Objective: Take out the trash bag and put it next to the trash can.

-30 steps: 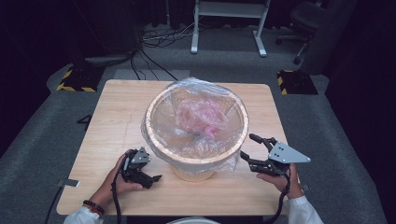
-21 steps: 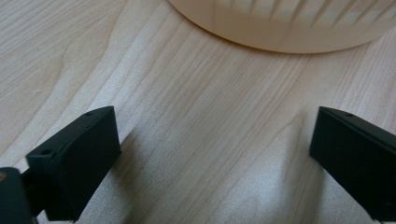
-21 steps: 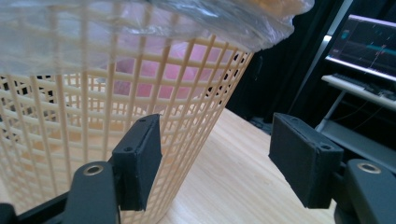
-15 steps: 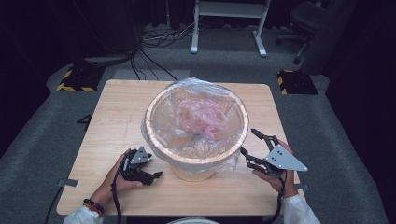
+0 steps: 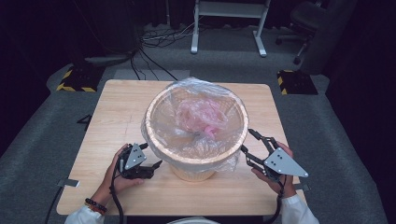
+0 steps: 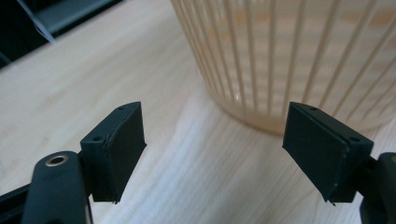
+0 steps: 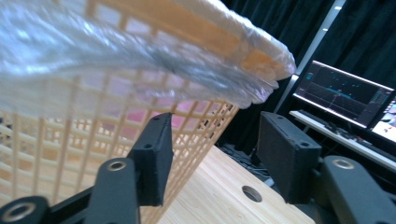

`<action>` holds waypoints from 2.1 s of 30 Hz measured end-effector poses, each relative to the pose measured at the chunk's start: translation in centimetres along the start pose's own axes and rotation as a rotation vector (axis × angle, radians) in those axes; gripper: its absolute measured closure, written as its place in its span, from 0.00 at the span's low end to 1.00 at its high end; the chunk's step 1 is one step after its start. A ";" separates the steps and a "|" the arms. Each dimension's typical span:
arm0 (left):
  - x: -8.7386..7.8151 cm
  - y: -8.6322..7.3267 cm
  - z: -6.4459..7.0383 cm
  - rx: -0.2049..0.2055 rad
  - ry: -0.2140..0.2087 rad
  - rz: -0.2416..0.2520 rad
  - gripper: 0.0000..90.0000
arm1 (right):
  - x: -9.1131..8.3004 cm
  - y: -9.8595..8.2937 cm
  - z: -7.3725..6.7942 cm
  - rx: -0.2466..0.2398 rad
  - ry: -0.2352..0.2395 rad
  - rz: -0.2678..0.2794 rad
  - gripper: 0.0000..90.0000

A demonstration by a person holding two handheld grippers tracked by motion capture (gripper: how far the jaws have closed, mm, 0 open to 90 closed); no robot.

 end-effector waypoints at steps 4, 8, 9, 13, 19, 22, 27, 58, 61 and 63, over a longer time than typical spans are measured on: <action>-1.7 2.1 -0.1 0.012 0.045 0.107 0.23 | -0.1 0.4 -0.3 -0.022 -0.004 0.017 0.60; -3.0 3.8 0.0 0.016 0.065 0.194 0.24 | -0.3 0.6 -0.5 -0.039 -0.014 0.044 0.65; -3.0 3.8 0.0 0.016 0.065 0.194 0.25 | -0.4 0.7 -0.5 -0.043 -0.014 0.048 0.67; -4.5 5.1 0.4 0.046 0.090 0.271 0.29 | -0.6 1.0 -0.6 -0.065 -0.017 0.070 0.76; -6.1 5.8 0.4 0.042 0.115 0.344 0.39 | -0.9 1.1 -0.7 -0.081 -0.025 0.075 0.86; -7.0 6.2 0.4 0.048 0.135 0.392 0.49 | -1.3 1.3 -0.8 -0.087 -0.030 0.091 0.92; -8.4 6.6 0.3 0.060 0.105 0.455 0.74 | -1.7 1.6 -1.0 -0.114 -0.048 0.116 0.97; -11.2 7.6 0.3 0.085 0.082 0.581 0.97 | -2.8 2.2 -1.0 -0.126 -0.074 0.102 1.00; -11.7 7.9 0.4 0.092 0.103 0.588 0.94 | -3.0 2.4 -1.0 -0.128 -0.082 0.109 1.00; -11.7 8.3 0.7 0.083 0.095 0.580 0.77 | -3.1 2.5 -1.0 -0.129 -0.088 0.117 1.00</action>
Point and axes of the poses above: each handheld gripper's, and its own axes: x roughly forward along the jaws, y roughly out of its top, z roughly to its right, the point moved 1 cm from there along x, roughly forward along the jaws, and after that the axes turned 8 degrees about x, right-handed, at the moved point
